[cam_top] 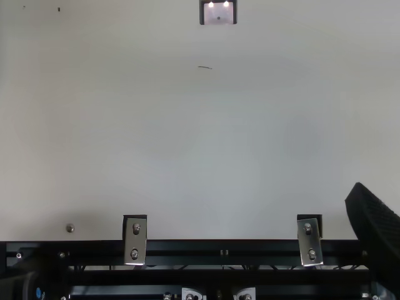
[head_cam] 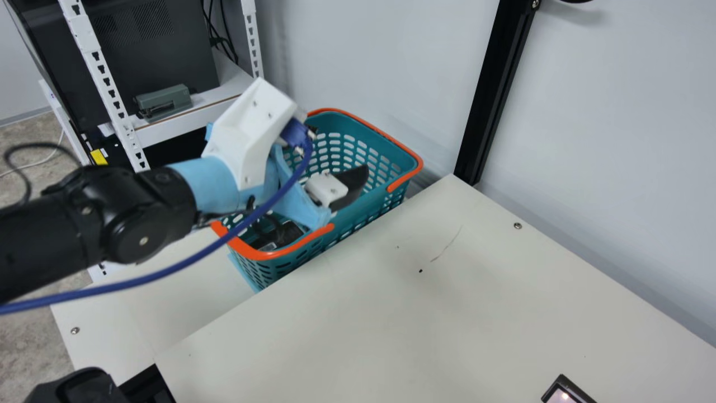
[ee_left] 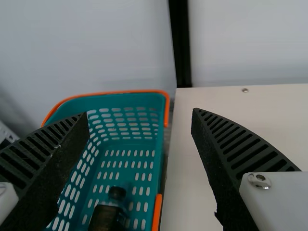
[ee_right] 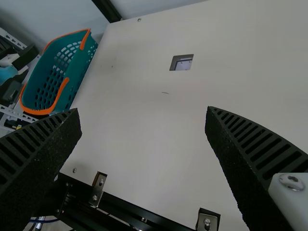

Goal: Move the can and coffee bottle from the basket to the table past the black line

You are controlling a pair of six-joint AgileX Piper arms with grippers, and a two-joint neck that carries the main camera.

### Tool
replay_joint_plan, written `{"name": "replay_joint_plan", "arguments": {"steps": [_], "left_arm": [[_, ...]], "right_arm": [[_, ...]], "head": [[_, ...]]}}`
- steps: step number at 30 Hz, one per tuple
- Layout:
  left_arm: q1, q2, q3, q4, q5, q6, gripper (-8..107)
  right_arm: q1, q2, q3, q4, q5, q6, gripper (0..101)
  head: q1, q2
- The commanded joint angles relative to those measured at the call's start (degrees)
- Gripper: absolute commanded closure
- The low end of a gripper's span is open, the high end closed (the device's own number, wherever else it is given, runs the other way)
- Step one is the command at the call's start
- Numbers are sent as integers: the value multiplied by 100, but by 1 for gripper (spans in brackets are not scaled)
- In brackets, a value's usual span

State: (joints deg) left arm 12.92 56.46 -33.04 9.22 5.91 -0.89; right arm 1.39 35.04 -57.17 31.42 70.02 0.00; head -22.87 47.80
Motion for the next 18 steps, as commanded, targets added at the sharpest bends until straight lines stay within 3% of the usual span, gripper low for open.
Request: {"name": "replay_joint_plan", "arguments": {"steps": [1, 10, 18], "left_arm": [[273, 433, -235, -54, 8, -59, 9], [802, 1787, -1274, -322, 149, 16, 9], [1033, 2885, -2360, -806, 1091, 800, 9]], "right_arm": [[0, 0, 0, 0, 0, 0, 0], [0, 0, 0, 0, 0, 0, 0], [0, 0, 0, 0, 0, 0, 0]], "head": [[-183, 157], [-183, 157], [-183, 157]]}}
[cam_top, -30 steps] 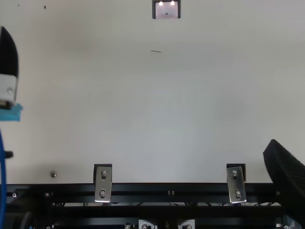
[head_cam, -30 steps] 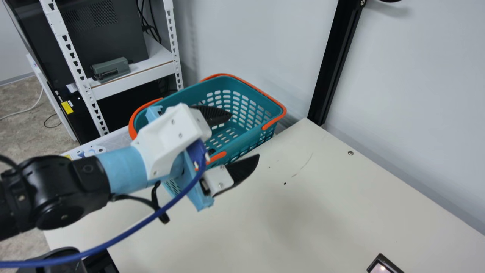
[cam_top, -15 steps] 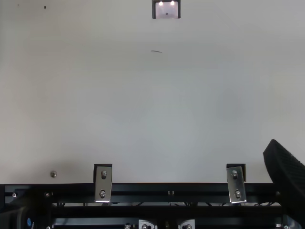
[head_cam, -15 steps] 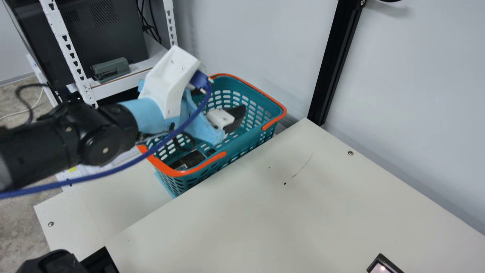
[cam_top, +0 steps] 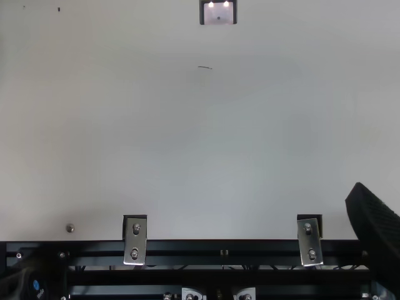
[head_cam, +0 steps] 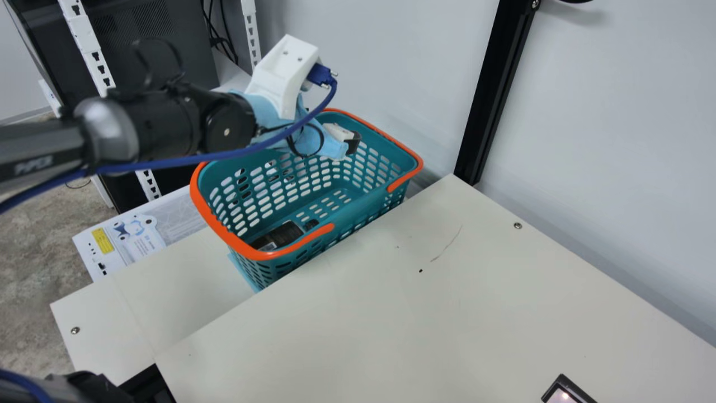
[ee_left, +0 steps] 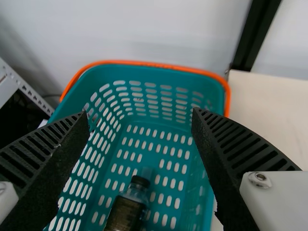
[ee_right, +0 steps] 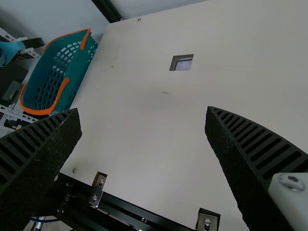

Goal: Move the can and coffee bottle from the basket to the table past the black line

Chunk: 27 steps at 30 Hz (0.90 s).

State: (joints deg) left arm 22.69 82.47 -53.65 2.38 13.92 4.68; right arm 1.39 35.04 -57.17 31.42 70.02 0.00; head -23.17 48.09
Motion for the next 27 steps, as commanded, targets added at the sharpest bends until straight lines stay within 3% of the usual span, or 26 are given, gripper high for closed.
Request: {"name": "replay_joint_plan", "arguments": {"steps": [1, 14, 27], "left_arm": [[122, 403, -427, -189, 414, 379, 9], [983, 1885, -1881, -641, 2165, 1747, 9], [1056, 2811, -2409, -499, 3336, 2256, 9]], "right_arm": [[0, 0, 0, 0, 0, 0, 0], [0, 0, 0, 0, 0, 0, 0], [0, 0, 0, 0, 0, 0, 0]], "head": [[-154, 128], [-154, 128], [-154, 128]]}}
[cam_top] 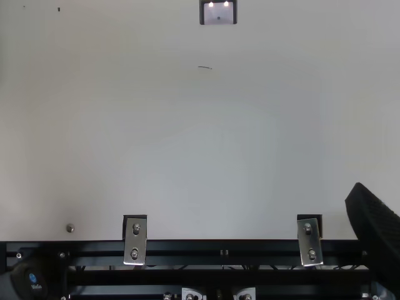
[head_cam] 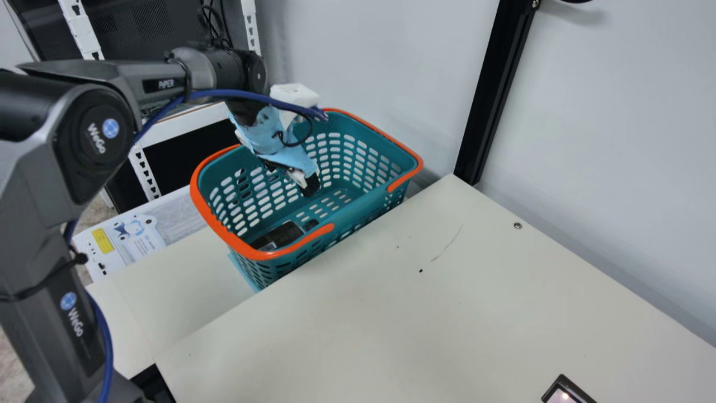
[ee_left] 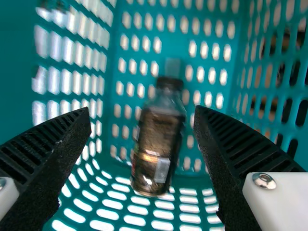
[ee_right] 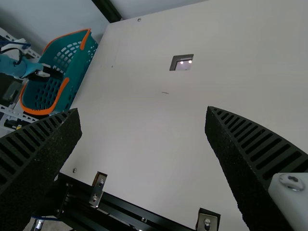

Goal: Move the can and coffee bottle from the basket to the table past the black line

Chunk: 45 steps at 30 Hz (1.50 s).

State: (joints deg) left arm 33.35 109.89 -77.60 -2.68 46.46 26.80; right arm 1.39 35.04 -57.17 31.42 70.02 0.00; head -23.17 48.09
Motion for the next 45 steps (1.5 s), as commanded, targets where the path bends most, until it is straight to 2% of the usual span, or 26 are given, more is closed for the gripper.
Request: {"name": "replay_joint_plan", "arguments": {"steps": [1, 9, 22, 45], "left_arm": [[-20, 116, -28, 19, 127, 72, 9], [-102, 477, -58, 140, 271, 225, 9], [-126, 1120, -186, 335, 150, 306, 9], [-132, 2175, -770, 394, 104, 224, 9]], "right_arm": [[0, 0, 0, 0, 0, 0, 0], [0, 0, 0, 0, 0, 0, 0], [0, 0, 0, 0, 0, 0, 0], [0, 0, 0, 0, 0, 0, 0]], "head": [[-154, 128], [-154, 128], [-154, 128], [-154, 128]]}}
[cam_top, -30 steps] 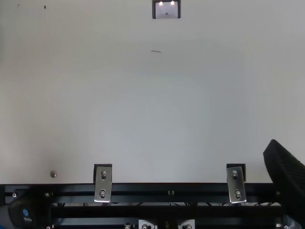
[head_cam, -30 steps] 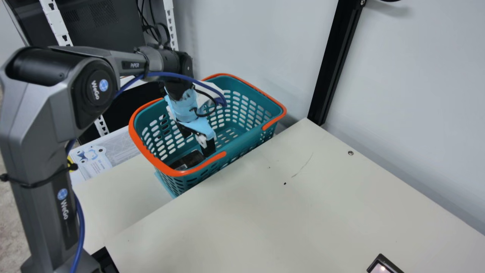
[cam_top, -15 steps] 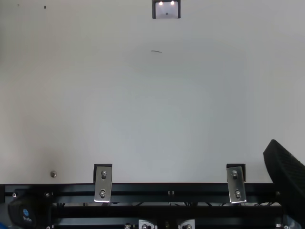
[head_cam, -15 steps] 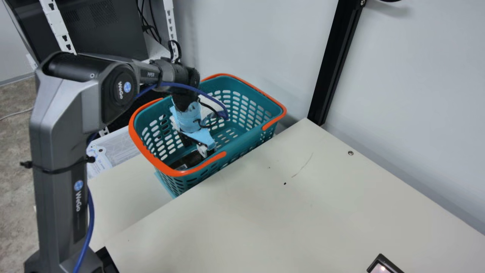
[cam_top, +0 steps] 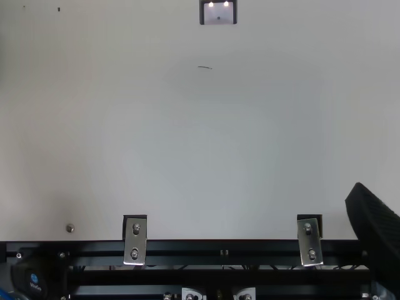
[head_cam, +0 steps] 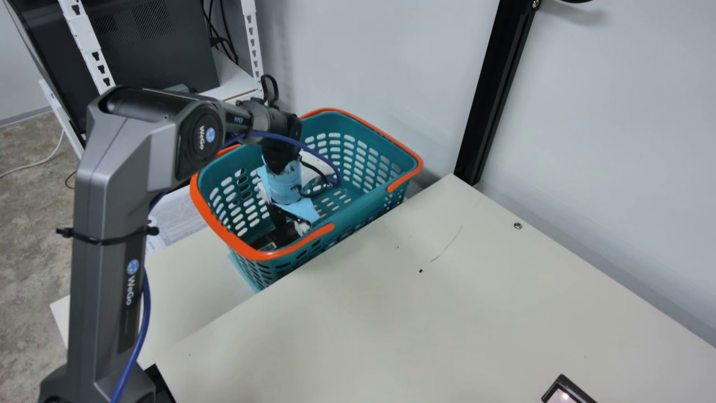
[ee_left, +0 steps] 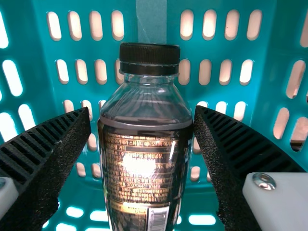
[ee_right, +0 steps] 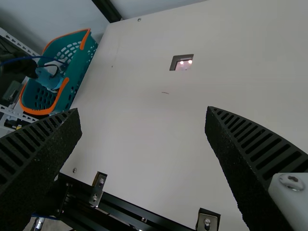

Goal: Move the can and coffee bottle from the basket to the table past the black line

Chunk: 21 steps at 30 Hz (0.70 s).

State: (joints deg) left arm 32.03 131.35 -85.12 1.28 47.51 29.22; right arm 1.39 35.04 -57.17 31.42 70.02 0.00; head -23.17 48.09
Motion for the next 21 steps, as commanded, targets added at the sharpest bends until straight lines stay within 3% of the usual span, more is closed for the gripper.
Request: {"name": "replay_joint_plan", "arguments": {"steps": [1, 7, 8, 9, 15, 21], "left_arm": [[-2, 56, -31, 3, 1, -30, 9], [-12, 183, -68, 37, -27, -98, 9], [-13, 199, -73, 35, -31, -110, 60], [-14, 207, -72, 28, -38, -113, 89], [-41, 64, -20, 46, -336, -215, 89], [-94, -653, 219, -286, -899, -153, 89]], "right_arm": [[0, 0, 0, 0, 0, 0, 0], [0, 0, 0, 0, 0, 0, 0], [0, 0, 0, 0, 0, 0, 0], [0, 0, 0, 0, 0, 0, 0], [0, 0, 0, 0, 0, 0, 0], [0, 0, 0, 0, 0, 0, 0]], "head": [[-154, 128], [-154, 128], [-154, 128], [-154, 128], [-154, 128], [-154, 128]]}}
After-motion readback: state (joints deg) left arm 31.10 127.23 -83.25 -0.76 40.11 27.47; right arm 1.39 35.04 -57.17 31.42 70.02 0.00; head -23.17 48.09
